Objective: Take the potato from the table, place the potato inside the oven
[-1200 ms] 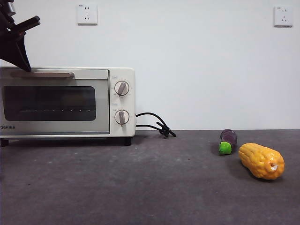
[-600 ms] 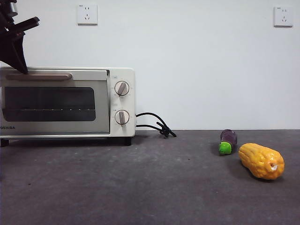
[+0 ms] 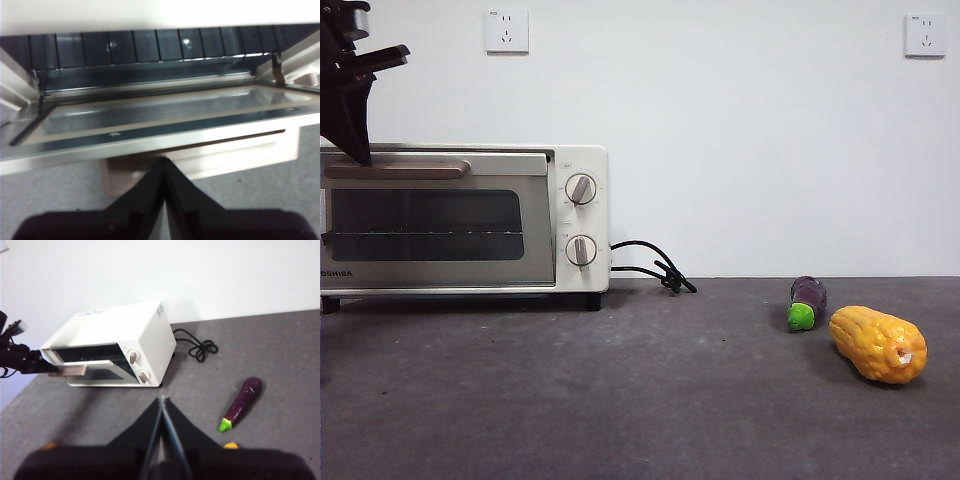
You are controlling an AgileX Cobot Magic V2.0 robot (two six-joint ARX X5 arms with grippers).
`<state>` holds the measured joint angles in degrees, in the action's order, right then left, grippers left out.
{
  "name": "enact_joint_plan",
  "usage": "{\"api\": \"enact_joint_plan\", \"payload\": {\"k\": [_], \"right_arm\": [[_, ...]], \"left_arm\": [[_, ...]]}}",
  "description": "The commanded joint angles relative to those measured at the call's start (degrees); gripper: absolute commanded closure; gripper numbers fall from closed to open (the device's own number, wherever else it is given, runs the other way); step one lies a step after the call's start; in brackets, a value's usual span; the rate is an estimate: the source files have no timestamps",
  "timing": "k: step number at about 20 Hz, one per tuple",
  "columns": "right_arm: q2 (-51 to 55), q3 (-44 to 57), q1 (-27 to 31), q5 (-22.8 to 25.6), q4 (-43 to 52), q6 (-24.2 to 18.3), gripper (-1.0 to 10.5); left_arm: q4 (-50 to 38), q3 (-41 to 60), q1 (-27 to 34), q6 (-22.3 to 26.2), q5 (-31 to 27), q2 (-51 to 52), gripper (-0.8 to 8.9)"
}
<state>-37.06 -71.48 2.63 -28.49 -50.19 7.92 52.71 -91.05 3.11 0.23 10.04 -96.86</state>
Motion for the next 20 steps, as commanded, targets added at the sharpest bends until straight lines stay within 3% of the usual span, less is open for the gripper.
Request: {"api": "enact_joint_plan", "payload": {"k": [1,15,20], "right_arm": [[0.2,-1.18,0.02,-0.09,-0.5,-0.13,9.5],[0.2,-2.34,0.02,-0.09,-2.45,-1.09,9.5],[0.2,-2.34,0.02,-0.07,-3.06,-1.73,9.5]], "left_arm": [[1.03,2.38,-1.14,1.68,-5.55,-3.34,8.19],[-3.15,13.44,-2.8,1.84,-6.67,-3.34,8.19],[-0.5,13.44,-2.97,1.92,-6.64,-3.34,8.19]]}}
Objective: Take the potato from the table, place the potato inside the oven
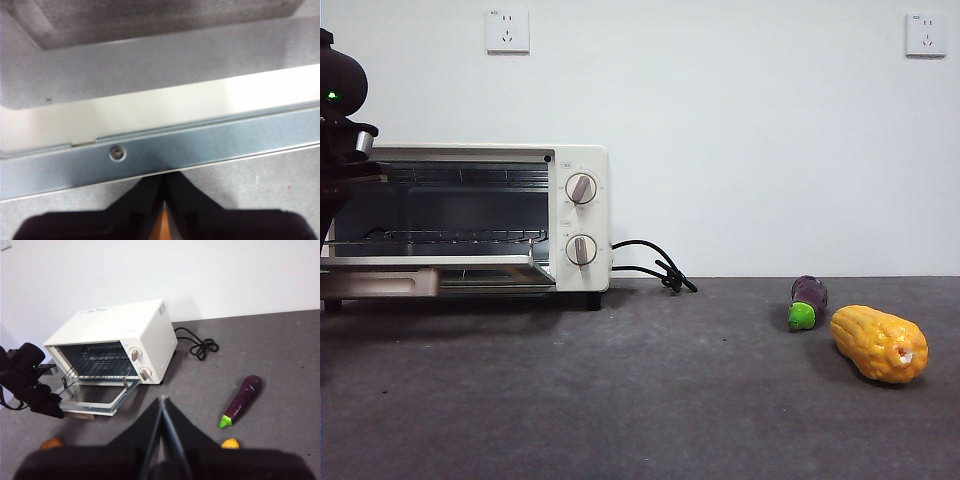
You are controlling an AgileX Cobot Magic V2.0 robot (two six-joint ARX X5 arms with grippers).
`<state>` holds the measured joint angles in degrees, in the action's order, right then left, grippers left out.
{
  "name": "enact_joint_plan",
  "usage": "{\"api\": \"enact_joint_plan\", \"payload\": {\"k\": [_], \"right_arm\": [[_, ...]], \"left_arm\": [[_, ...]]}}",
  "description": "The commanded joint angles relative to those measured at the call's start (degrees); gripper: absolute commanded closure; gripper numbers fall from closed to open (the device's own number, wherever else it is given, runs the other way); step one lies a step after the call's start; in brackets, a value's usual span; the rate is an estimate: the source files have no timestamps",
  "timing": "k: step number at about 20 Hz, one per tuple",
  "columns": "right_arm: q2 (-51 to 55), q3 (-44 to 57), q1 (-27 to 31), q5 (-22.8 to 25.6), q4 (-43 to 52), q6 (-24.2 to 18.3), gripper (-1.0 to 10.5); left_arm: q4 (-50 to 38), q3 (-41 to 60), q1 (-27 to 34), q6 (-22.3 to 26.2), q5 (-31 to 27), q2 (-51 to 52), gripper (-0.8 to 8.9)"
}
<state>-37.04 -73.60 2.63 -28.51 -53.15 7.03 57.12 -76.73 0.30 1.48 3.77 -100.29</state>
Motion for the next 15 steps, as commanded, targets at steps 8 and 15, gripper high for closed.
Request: {"api": "enact_joint_plan", "payload": {"k": [8,15], "right_arm": [[0.17,-0.22,0.02,-0.07,-1.33,-1.29,9.5],[0.04,-0.22,0.02,-3.96,-3.85,-1.29,9.5]], "left_arm": [[3.13,-0.87,-0.66,1.75,-0.39,0.09,8.19],[3.1,-0.87,-2.32,1.77,-0.33,4.04,8.19]]}}
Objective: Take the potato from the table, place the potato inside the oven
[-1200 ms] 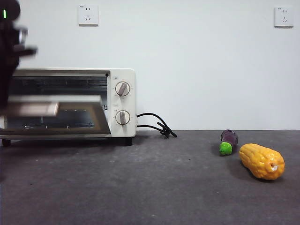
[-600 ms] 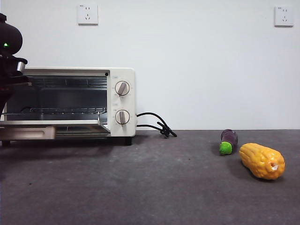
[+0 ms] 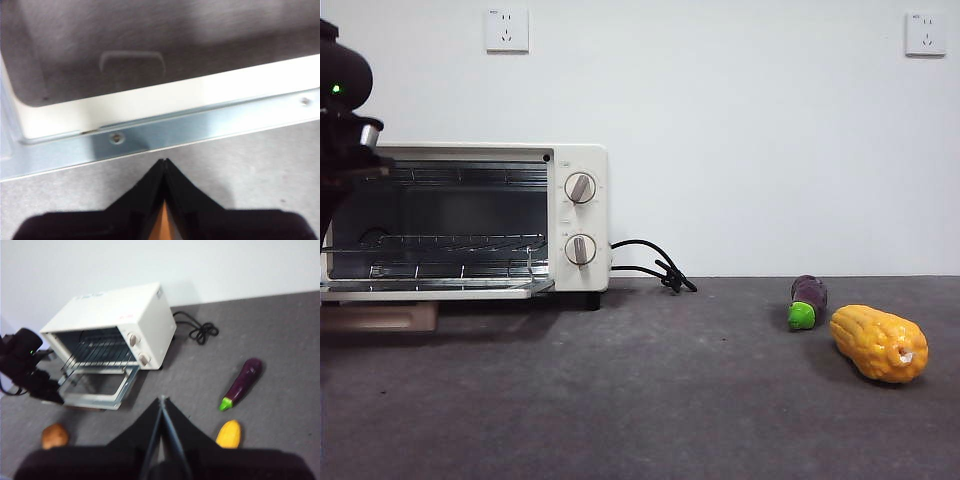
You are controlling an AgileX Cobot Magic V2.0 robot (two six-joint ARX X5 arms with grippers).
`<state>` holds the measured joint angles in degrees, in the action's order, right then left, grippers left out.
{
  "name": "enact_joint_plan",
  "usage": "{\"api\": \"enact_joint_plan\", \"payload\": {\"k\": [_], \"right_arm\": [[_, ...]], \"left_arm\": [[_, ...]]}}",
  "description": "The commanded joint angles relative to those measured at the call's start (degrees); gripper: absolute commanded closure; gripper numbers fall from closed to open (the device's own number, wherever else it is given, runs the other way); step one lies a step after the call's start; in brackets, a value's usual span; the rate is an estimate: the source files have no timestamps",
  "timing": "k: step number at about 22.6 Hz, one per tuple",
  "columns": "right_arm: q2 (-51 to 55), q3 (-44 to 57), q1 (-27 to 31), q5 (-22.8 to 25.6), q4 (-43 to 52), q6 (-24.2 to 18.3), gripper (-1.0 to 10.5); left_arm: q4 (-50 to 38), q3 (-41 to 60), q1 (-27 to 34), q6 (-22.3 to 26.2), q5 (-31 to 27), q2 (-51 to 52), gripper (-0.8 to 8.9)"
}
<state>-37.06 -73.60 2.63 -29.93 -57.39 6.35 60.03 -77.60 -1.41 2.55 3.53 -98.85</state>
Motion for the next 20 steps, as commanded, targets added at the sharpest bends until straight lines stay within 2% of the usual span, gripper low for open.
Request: {"api": "enact_joint_plan", "payload": {"k": [1,4,5,6,9,13,16,20], "right_arm": [[0.02,-0.22,0.02,-5.53,0.81,-0.61,9.5],[-1.62,-0.22,0.0,-16.28,4.79,-0.02,9.3],[-2.49,-0.22,0.0,-18.49,7.19,2.21,8.5],[-3.26,-0.22,-0.07,-19.28,9.88,4.7,7.7],[-5.16,-0.24,-1.99,-20.65,19.15,11.61,7.5],[-8.17,-0.26,-10.54,-18.56,32.17,18.01,7.5],[-11.47,-0.28,-19.41,-15.06,36.17,19.23,6.5],[-16.98,-0.52,-31.19,-10.08,36.79,19.1,6.5]], "left_arm": [[0.2,0.0,-1.11,0.7,-0.09,4.66,8.19],[0.13,0.0,-2.21,0.68,0.61,12.94,8.19],[0.02,0.0,-2.49,0.66,1.64,16.37,8.19],[-0.35,0.0,-2.78,0.63,4.09,20.06,8.19],[-3.85,0.0,-3.04,0.63,14.27,31.78,8.19],[-5.6,-0.04,-3.04,-0.04,15.32,46.66,8.19],[-5.16,-0.04,-3.02,0.0,15.3,54.77,8.19],[-5.11,-0.04,-3.02,-0.17,15.34,62.2,8.19]]}}
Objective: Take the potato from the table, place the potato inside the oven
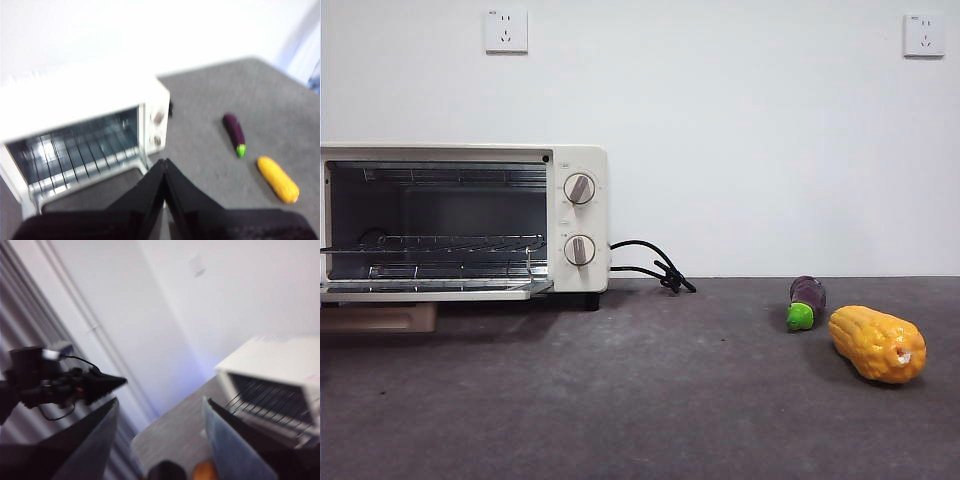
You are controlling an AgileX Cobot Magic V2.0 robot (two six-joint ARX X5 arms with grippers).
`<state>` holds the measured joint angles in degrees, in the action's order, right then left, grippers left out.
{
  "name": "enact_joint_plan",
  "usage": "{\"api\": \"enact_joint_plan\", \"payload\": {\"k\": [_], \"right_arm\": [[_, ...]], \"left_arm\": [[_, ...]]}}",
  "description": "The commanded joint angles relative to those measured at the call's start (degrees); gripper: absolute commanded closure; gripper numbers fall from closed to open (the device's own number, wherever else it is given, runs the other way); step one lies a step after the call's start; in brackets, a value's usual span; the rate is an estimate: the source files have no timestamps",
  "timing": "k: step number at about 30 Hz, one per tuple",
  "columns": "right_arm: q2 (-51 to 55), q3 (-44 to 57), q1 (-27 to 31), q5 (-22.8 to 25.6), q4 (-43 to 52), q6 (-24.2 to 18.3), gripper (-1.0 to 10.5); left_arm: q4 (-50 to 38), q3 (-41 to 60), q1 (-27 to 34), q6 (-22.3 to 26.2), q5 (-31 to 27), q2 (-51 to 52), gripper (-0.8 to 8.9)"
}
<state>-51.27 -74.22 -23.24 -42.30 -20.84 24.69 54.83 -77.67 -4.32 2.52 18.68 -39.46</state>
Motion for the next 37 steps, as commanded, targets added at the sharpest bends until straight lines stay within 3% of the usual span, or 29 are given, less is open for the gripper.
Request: {"api": "enact_joint_plan", "payload": {"k": [1,7,11,14,17,23,28,37], "right_arm": [[-4.28,0.04,-7.98,3.69,0.26,0.44,6.5],[-15.45,-1.88,-23.23,14.19,-0.28,-4.33,6.2],[-23.91,-6.1,-28.37,15.98,-0.52,-5.44,3.3],[-30.62,-11.52,-30.16,16.52,-3.39,-6.93,3.0],[-37.07,-17.79,-32.06,20.22,-7.98,-10.12,2.9],[-49.68,-30.1,-35.08,25.99,-14.73,-14.34,2.8],[-59.91,-38.38,-36.46,26.77,-17.29,-15.45,2.8],[-73.94,-45.72,-37.55,29.38,-19.06,-16.52,2.8]], "left_arm": [[0.28,0.0,-0.11,-0.66,0.2,4.15,8.19],[4.9,-0.11,-0.11,-3.58,0.2,10.34,8.18],[10.49,-0.11,-0.11,-3.87,0.22,12.41,8.19],[13.51,-0.11,-0.11,-3.82,0.11,13.7,8.19],[14.4,-0.5,-0.11,-3.69,-2.08,15.74,8.19],[18.1,-5.11,-0.39,-0.55,-12.41,17.88,8.19],[20.57,-8.79,-1.66,0.28,-18.82,18.21,8.19],[20.59,-9.81,-4.09,1.11,-20.24,18.75,8.19]]}}
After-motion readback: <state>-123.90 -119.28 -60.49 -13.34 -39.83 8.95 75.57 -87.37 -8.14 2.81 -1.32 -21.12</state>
